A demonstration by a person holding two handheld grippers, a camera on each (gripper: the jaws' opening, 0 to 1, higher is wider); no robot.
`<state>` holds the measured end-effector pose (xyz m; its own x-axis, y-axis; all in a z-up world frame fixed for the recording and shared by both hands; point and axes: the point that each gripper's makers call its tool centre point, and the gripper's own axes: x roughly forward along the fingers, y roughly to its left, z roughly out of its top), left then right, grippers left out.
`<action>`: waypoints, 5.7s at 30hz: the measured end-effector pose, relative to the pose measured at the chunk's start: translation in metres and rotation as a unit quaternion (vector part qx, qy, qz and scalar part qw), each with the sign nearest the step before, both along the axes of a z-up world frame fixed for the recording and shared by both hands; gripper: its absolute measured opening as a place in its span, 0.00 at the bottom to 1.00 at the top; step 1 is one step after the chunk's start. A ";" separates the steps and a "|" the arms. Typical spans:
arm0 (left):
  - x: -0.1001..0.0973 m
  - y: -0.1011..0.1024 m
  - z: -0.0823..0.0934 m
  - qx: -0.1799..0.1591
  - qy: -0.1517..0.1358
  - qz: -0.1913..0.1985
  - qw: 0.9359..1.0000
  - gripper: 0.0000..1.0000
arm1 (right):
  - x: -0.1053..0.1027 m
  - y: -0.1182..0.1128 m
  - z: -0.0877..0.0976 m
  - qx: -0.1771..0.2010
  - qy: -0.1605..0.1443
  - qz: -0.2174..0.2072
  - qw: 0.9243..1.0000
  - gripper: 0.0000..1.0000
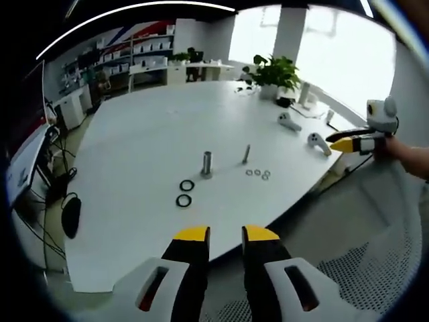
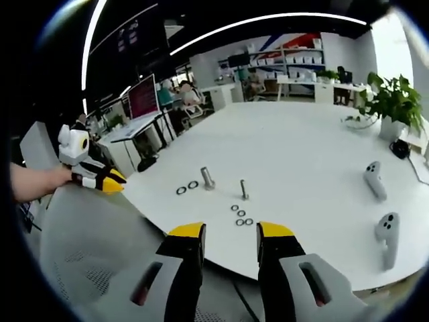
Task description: Place the washer onto the threaded stud by aligning its center hole with the stud, sliding it down to the base, and recovering from edge contact or off-axis alignment until the washer reaches the visible bottom stop.
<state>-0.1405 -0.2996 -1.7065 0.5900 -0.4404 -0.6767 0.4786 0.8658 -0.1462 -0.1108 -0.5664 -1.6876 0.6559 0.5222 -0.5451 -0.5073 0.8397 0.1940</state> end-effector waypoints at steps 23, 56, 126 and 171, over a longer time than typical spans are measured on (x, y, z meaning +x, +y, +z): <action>-0.015 -0.001 -0.021 0.039 0.056 -0.025 0.997 0.18 | 0.000 -0.001 -0.001 0.012 0.002 -0.007 1.000 0.31; -0.014 0.003 -0.022 0.038 0.056 -0.035 0.997 0.20 | -0.005 0.004 -0.001 0.010 0.009 -0.003 1.000 0.29; 0.098 0.014 -0.106 0.087 0.182 0.043 0.979 0.36 | -0.004 0.004 -0.007 0.005 0.023 -0.003 1.000 0.32; 0.132 0.008 -0.143 0.239 0.248 -0.085 0.935 0.21 | -0.005 0.003 -0.009 0.003 0.031 -0.007 0.999 0.31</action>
